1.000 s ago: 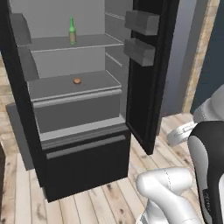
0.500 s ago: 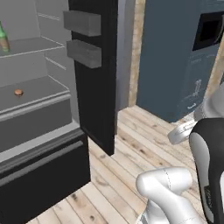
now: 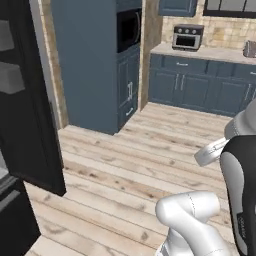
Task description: Place the beer and liquor on the top shelf of the fridge to keep them out of children's reach, and place the tangerine on lower shelves for easy access.
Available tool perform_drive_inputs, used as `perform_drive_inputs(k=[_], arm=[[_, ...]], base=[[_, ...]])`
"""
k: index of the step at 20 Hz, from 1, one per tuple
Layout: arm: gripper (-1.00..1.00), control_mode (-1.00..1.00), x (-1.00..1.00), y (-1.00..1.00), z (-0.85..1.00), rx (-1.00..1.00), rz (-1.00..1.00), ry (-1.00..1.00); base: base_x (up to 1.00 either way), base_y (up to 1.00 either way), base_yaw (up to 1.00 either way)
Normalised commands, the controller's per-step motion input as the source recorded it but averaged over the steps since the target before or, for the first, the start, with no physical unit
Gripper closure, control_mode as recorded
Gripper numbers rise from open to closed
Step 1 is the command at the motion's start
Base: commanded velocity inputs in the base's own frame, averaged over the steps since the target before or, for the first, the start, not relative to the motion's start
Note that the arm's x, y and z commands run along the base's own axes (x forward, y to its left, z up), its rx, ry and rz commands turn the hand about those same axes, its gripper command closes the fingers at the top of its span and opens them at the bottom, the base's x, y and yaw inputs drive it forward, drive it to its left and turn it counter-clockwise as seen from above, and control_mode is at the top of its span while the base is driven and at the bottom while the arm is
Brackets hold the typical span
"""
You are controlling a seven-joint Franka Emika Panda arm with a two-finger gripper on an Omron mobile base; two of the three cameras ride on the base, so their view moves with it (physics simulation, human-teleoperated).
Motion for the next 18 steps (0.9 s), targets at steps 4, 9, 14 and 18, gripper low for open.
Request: perform_drive_inputs(k=[4, 9, 14, 18], arm=[[-1.0, 1.0, 0.0, 0.0, 0.0, 0.0, 0.0, 0.0], [-1.0, 1.0, 0.0, 0.0, 0.0, 0.0, 0.0, 0.0], [-1.0, 1.0, 0.0, 0.0, 0.0, 0.0, 0.0, 0.0], [-1.0, 1.0, 0.0, 0.0, 0.0, 0.0, 0.0, 0.0]], base=[[-0.41, 0.0, -0.78], [-0.21, 0.0, -0.74], [-0.03, 0.13, -0.62], [0.0, 0.28, -0.54]])
